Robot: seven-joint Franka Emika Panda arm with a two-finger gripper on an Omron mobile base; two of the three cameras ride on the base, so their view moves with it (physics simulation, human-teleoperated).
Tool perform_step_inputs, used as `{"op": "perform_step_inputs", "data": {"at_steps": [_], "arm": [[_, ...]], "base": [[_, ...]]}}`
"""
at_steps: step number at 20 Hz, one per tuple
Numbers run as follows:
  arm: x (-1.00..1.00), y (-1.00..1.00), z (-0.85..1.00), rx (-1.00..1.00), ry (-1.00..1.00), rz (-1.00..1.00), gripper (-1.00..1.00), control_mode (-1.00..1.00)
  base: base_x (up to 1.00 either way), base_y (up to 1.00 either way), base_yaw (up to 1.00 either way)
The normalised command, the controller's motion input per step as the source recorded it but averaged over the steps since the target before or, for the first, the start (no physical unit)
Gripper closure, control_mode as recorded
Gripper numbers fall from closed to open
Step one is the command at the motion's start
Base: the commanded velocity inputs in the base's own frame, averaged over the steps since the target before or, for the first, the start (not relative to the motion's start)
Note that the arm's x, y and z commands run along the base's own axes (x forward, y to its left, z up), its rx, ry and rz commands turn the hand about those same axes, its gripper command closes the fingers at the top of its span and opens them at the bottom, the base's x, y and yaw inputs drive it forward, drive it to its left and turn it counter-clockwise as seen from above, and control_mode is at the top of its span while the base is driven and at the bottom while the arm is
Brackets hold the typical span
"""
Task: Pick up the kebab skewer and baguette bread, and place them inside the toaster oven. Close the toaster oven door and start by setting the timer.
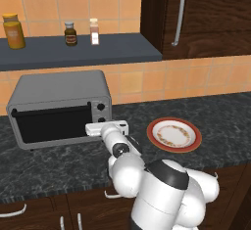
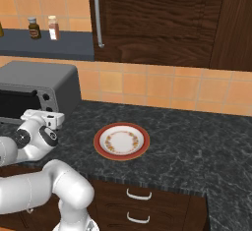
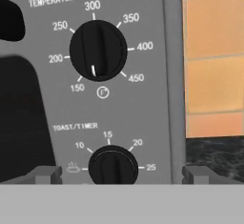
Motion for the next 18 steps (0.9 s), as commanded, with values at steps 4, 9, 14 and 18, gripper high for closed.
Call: {"op": "perform_step_inputs", "data": {"at_steps": [4, 9, 14, 18], "arm": [[0.00, 0.14, 0.00, 0.00, 0.00, -0.04, -1.00, -1.00], [0.00, 0.14, 0.00, 0.00, 0.00, -0.03, -1.00, -1.00], [0.00, 0.03, 0.00, 0.00, 0.00, -0.01, -1.00, -1.00], [0.00, 0.00, 0.00, 0.00, 0.00, 0.00, -1.00, -1.00]], "base": [[0.00, 0.00, 0.00], [0.00, 0.00, 0.00], [0.00, 0.00, 0.00], [0.00, 0.00, 0.00]]}}
